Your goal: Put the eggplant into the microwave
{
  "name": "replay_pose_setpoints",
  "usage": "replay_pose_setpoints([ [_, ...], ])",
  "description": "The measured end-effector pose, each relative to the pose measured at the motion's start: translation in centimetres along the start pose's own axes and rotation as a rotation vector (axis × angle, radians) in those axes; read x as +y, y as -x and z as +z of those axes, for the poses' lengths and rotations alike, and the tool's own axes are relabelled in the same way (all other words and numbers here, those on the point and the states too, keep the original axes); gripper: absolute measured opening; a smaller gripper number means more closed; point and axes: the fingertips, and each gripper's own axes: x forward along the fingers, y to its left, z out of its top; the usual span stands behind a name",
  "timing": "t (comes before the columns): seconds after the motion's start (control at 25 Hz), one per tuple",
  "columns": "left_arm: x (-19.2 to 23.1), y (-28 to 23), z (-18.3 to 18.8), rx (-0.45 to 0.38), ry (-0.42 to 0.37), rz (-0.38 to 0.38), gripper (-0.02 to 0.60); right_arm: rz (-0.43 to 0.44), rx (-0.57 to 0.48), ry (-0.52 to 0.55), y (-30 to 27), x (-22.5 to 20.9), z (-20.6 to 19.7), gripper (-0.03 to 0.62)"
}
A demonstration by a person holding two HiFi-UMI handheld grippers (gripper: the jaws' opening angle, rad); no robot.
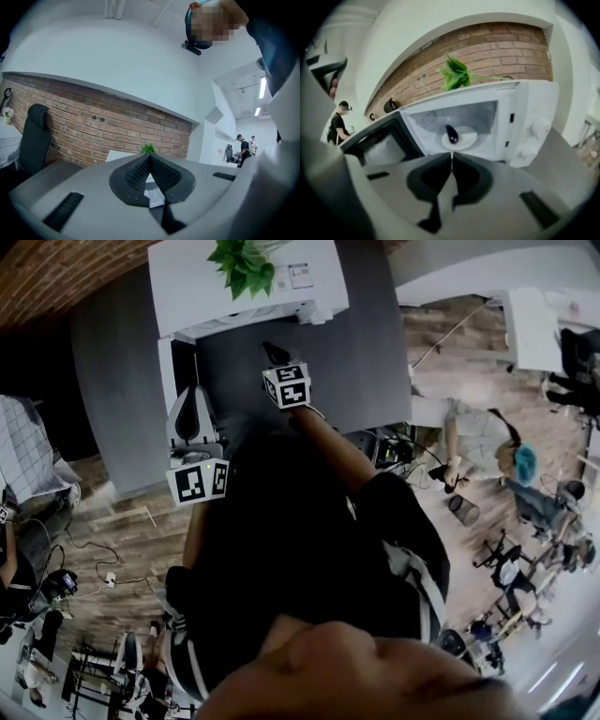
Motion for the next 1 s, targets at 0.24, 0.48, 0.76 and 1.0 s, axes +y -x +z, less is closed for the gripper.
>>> replay_pose_setpoints([
  [0.24,-0.6,1.7,0.0,-0.018,-0.015,-0.025,0.034,0.006,-0.077,-0.006,6.5,1.6,1.3,0.035],
  [0.48,-1.6,2.7,-0.5,-0.019,-0.023,-0.066,0.034,0.043,-0.166,0.014,12.9,4.7,2.4,0.035],
  [0.76,-3.2,3.5,-1.3,-0.006,-0.042,-0.116,0.034,0.033,-0.243,0.01,18.3,6.2,3.1,0.035],
  [1.0,-4.8,4.4,-1.8,0.002,-0.041,-0.153,0.034,0.031,-0.283,0.006,20.5,6.5,3.1,0.034],
])
